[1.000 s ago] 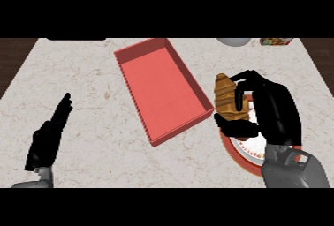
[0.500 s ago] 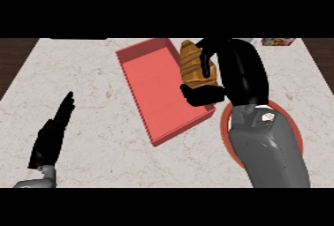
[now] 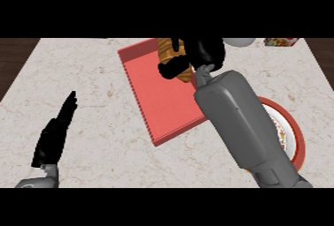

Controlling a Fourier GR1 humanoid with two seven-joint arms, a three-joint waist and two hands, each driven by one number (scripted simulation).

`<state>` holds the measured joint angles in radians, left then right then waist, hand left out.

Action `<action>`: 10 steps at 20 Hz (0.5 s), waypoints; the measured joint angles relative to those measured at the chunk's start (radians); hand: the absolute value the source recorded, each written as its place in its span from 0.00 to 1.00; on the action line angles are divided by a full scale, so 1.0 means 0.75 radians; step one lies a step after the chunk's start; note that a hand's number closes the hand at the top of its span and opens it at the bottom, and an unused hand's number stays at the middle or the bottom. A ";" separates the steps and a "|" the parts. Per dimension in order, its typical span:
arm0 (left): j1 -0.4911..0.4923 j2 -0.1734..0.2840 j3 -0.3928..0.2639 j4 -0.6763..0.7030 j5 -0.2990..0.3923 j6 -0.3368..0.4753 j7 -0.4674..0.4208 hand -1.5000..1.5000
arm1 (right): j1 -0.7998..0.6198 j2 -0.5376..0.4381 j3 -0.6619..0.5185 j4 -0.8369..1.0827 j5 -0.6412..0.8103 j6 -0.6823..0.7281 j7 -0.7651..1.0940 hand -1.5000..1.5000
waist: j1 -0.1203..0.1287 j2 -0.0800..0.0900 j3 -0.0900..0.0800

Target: Pick the croissant from the plate and place it in the cardboard box

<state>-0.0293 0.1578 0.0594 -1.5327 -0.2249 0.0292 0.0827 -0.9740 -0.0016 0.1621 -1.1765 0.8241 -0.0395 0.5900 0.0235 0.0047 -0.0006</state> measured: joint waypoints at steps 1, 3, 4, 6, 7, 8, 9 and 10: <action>-0.006 -0.003 -0.003 -0.005 -0.003 0.001 0.011 0.50 | -0.025 0.000 0.000 0.073 -0.013 -0.026 -0.018 1.00 | 0.003 0.001 0.000; -0.015 0.008 0.005 0.002 0.006 -0.014 0.005 0.50 | -0.073 0.001 0.010 0.220 -0.044 -0.091 -0.050 1.00 | 0.011 0.003 0.000; -0.006 0.007 0.002 -0.003 0.006 -0.017 -0.002 0.50 | -0.101 0.001 0.004 0.297 -0.054 -0.116 -0.068 1.00 | 0.016 0.005 0.000; -0.012 0.012 0.006 0.007 0.006 -0.022 -0.013 0.50 | -0.148 0.002 0.016 0.434 -0.081 -0.163 -0.091 1.00 | 0.024 0.007 0.000; -0.014 0.001 -0.007 0.004 -0.001 -0.018 -0.010 0.50 | -0.166 0.002 0.032 0.497 -0.101 -0.193 -0.089 1.00 | 0.030 0.009 0.000; -0.006 -0.010 -0.020 -0.001 -0.007 -0.014 -0.013 0.50 | -0.172 0.002 0.040 0.559 -0.116 -0.225 -0.108 1.00 | 0.034 0.010 0.000; -0.010 -0.010 -0.023 0.000 -0.006 -0.019 -0.018 0.50 | -0.198 0.002 0.037 0.618 -0.139 -0.256 -0.104 0.00 | 0.045 0.013 0.000; -0.030 -0.011 -0.024 0.009 -0.007 -0.021 -0.004 0.50 | -0.213 0.002 0.051 0.661 -0.178 -0.286 -0.095 0.00 | 0.050 0.015 0.000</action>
<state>-0.0519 0.1496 0.0410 -1.5261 -0.2302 0.0131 0.0793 -1.1335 -0.0001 0.2002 -0.6805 0.6908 -0.2541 0.5185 0.0612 0.0157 -0.0007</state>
